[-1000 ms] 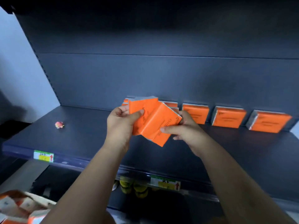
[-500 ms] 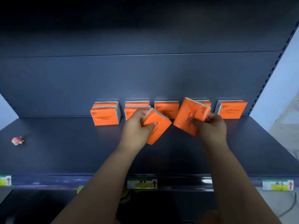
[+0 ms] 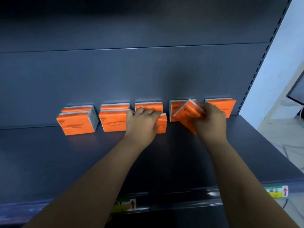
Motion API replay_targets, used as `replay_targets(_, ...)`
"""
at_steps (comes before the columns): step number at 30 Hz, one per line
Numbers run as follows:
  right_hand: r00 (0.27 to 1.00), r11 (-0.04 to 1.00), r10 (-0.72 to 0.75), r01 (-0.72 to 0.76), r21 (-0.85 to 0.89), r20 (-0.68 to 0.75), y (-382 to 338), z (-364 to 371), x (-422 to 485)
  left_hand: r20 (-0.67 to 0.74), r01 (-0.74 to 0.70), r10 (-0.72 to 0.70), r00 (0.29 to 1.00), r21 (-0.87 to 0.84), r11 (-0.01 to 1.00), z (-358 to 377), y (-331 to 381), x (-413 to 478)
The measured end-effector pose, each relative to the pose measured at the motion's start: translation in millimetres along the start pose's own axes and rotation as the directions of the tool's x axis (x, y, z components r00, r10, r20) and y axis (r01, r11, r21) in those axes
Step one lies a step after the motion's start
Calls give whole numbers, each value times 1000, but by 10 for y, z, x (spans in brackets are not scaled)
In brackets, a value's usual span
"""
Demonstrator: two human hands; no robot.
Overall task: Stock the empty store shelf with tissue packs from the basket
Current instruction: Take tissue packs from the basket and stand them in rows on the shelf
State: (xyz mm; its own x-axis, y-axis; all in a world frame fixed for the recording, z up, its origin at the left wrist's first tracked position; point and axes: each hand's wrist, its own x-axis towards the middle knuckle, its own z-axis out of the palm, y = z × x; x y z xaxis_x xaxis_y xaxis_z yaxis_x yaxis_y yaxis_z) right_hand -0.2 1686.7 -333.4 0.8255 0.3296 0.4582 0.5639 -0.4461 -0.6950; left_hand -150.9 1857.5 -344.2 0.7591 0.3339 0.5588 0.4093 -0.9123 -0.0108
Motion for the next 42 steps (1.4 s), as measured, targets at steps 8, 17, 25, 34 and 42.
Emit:
replay_targets(8,962,924,-249,270,-269,109,184,42,-20,73,53,-52,996,-5,999,116,-117,201)
replay_targets(17,936,856,-290,347,-384,200,98,187,174,-11,66,-65,998,45,997,289,30,222)
replay_targets(25,923,864,-373,384,-326,97,293,330,265,-30,69,-67,997,83,994,341,38,203)
replay_targets(34,900,849,-427,433,-304,88,366,409,300,-28,76,-74,997,92,993,339,62,179)
replay_targets(42,881,833,-452,473,-286,140,-55,319,-180,-2,145,-145,989,79,986,89,139,70)
